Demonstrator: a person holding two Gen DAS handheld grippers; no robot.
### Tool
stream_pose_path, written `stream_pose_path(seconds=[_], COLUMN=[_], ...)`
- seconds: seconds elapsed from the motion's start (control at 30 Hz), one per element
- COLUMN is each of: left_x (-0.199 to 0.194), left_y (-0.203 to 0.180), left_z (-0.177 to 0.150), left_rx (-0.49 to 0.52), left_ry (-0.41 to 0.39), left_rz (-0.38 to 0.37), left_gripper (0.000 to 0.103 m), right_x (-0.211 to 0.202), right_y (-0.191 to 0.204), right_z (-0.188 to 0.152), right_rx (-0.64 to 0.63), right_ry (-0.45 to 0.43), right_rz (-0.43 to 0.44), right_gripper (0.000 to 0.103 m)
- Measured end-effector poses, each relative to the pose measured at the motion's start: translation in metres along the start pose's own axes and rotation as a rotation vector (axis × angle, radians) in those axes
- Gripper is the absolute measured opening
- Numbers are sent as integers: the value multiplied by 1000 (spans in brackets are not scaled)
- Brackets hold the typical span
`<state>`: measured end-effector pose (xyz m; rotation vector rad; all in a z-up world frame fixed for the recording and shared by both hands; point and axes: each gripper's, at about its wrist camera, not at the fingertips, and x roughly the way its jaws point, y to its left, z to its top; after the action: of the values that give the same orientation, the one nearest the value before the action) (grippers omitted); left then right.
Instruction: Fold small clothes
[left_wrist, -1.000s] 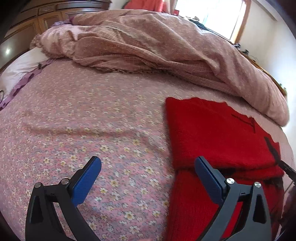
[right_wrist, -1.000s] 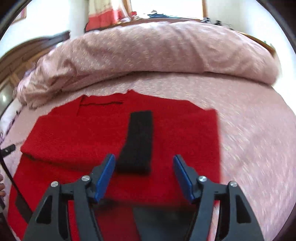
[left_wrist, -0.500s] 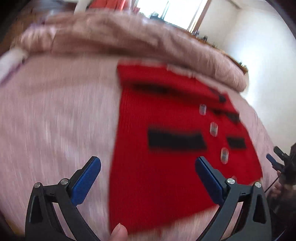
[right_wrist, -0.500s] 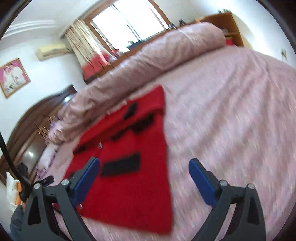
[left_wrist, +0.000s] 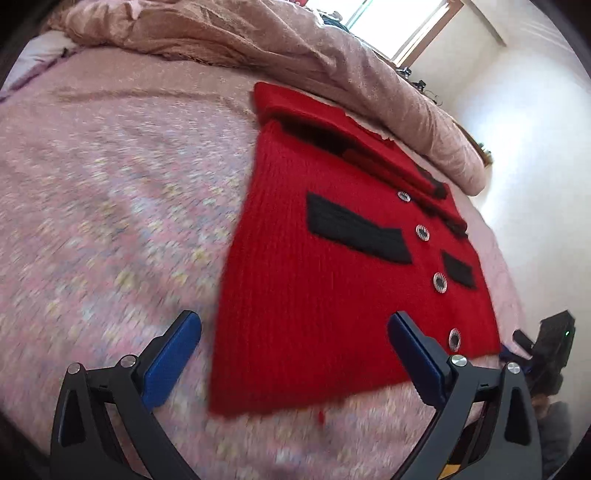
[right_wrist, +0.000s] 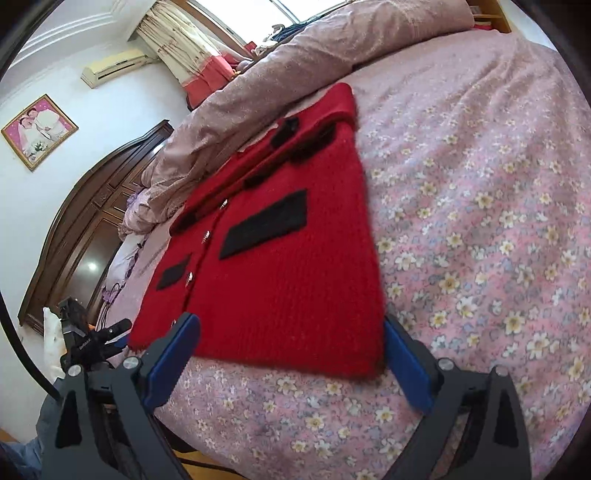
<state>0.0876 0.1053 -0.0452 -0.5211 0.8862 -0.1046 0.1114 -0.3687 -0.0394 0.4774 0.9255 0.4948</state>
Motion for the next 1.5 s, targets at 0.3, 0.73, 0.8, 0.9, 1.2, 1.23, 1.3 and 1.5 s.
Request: stream_pose_path(seconds=[0.3, 0.73, 0.8, 0.9, 1.2, 1.23, 1.3, 1.5], left_x=[-8, -7, -9, -8, -25, -29, -38, -45], left_y=[2, -3, 1, 24, 15, 13, 11, -7], left_z=[-12, -12, -14, -15, 0, 5, 18, 95], left_rx=[-101, -97, -106, -225, -259, -266, -279, -263], left_ry=[107, 52, 48, 69, 23, 2, -35, -113], left_rz=[-214, -187, -142, -149, -272, -294, -330, -368], left_gripper=[96, 73, 42, 6, 2, 2, 2, 2], right_x=[1, 5, 3, 3, 4, 1, -7, -6], right_y=[-4, -14, -19, -23, -27, -22, -13, 18], right_z=[1, 2, 2, 1, 7, 13, 25, 96], right_rx=[42, 184, 217, 237, 322, 314, 300, 223], right_ry=[-2, -12, -25, -30, -8, -25, -48, -105], right_rz=[53, 174, 207, 193, 125, 144, 168, 156], right_gripper=[99, 91, 90, 78, 9, 9, 9, 9])
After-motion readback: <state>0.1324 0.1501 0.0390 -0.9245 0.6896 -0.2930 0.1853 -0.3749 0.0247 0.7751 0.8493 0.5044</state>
